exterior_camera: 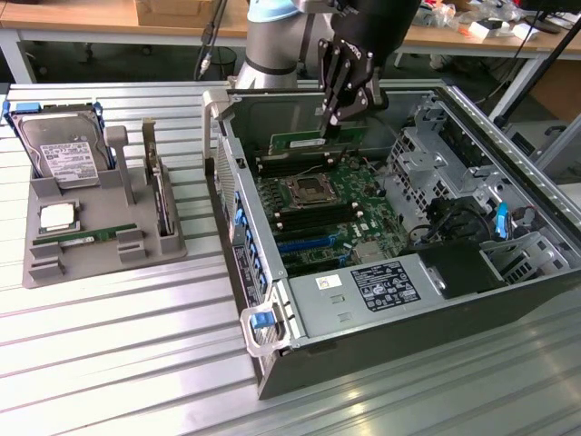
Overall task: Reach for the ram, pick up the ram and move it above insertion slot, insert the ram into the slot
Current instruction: 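Pick up the ram and move it above insertion slot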
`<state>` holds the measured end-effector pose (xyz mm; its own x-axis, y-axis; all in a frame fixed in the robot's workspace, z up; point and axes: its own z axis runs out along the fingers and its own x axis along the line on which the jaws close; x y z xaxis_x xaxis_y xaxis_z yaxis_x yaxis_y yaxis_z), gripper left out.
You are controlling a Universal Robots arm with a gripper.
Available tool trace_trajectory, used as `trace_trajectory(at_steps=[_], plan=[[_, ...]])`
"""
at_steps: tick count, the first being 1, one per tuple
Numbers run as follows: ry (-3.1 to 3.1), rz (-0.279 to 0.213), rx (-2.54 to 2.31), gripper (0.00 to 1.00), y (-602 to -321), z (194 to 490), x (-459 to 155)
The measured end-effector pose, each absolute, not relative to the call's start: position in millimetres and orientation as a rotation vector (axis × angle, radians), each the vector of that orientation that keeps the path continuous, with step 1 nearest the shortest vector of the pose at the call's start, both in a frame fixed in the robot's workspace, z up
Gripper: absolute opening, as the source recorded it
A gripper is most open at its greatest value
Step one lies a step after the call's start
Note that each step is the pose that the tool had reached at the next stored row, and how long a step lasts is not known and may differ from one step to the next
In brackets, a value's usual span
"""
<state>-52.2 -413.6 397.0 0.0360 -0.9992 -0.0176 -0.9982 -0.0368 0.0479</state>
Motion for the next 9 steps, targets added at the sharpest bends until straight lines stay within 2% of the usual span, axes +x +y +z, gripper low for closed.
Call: trace_trajectory(at_steps=[9], plan=[[-2.164, -0.071, 2.245, 0.12, -413.6, 397.0, -35.3]])
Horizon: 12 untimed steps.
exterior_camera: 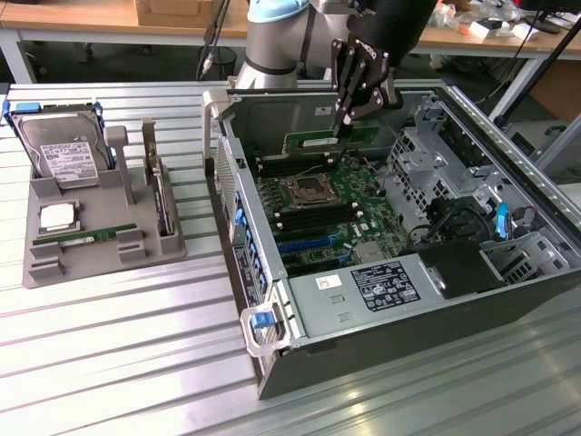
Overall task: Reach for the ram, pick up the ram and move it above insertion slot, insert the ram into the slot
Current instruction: 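Pick up the ram and move it above insertion slot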
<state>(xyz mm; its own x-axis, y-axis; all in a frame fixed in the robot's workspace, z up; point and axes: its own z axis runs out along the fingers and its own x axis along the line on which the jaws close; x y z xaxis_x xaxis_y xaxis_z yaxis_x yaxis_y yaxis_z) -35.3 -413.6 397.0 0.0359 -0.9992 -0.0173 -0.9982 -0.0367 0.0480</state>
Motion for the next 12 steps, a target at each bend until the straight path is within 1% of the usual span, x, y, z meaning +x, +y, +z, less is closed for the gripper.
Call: trace_trajectory(at_steps=[12], plan=[[-2.164, -0.071, 2.244, 0.12, -413.6, 397.0, -20.0]])
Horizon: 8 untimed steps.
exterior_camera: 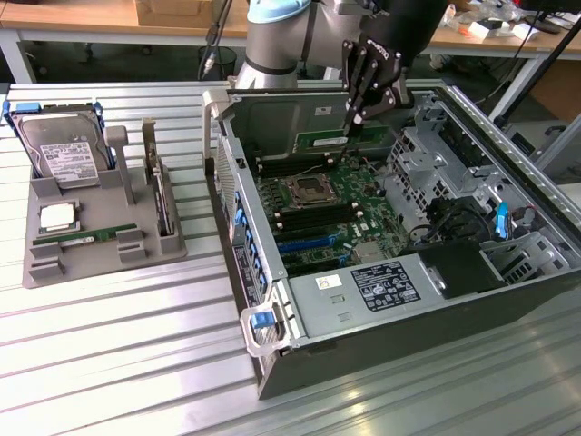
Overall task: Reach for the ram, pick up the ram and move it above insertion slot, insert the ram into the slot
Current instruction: 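Pick up the ram and move it above insertion slot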
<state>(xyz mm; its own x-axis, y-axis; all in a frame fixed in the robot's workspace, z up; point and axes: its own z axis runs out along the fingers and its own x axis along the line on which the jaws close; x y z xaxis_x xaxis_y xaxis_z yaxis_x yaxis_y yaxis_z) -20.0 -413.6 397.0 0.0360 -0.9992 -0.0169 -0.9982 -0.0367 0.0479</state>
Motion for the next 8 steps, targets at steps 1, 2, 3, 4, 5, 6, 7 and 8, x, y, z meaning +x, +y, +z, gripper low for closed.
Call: trace_trajectory(at_steps=[1, 2, 3, 4, 5, 6, 7, 8], plan=[[-2.164, -0.071, 2.244, 0.12, -413.6, 397.0, -18.8], [-2.164, -0.071, 2.244, 0.12, -413.6, 397.0, -18.2], [-2.164, -0.071, 2.244, 0.12, -413.6, 397.0, -17.4], [-2.164, -0.071, 2.244, 0.12, -413.6, 397.0, -16.5], [-2.164, -0.071, 2.244, 0.12, -413.6, 397.0, -15.1], [-2.164, -0.071, 2.244, 0.12, -413.6, 397.0, -14.1], [-2.164, -0.071, 2.244, 0.12, -413.6, 397.0, -13.3], [-2.164, -0.071, 2.244, 0.12, -413.6, 397.0, -12.6]])
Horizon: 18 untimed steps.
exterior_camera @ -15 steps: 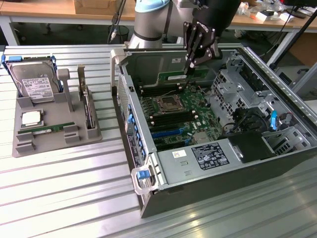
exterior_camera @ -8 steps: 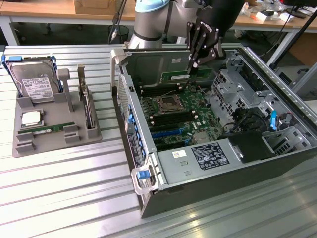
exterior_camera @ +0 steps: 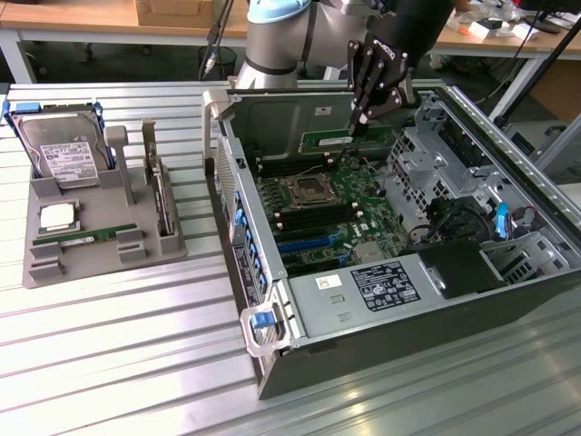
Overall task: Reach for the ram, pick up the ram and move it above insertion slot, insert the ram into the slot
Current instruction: 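Pick up the ram and move it above insertion slot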
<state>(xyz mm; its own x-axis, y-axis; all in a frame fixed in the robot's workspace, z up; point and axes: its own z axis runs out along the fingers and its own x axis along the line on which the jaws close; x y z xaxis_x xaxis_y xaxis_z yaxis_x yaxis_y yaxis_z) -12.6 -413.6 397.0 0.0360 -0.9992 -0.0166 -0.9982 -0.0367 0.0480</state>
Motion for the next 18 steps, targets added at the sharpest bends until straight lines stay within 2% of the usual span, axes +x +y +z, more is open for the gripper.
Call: trace_trajectory(at_steps=[18], plan=[[-2.164, -0.069, 2.244, 0.12, -413.6, 397.0, 18.3]])
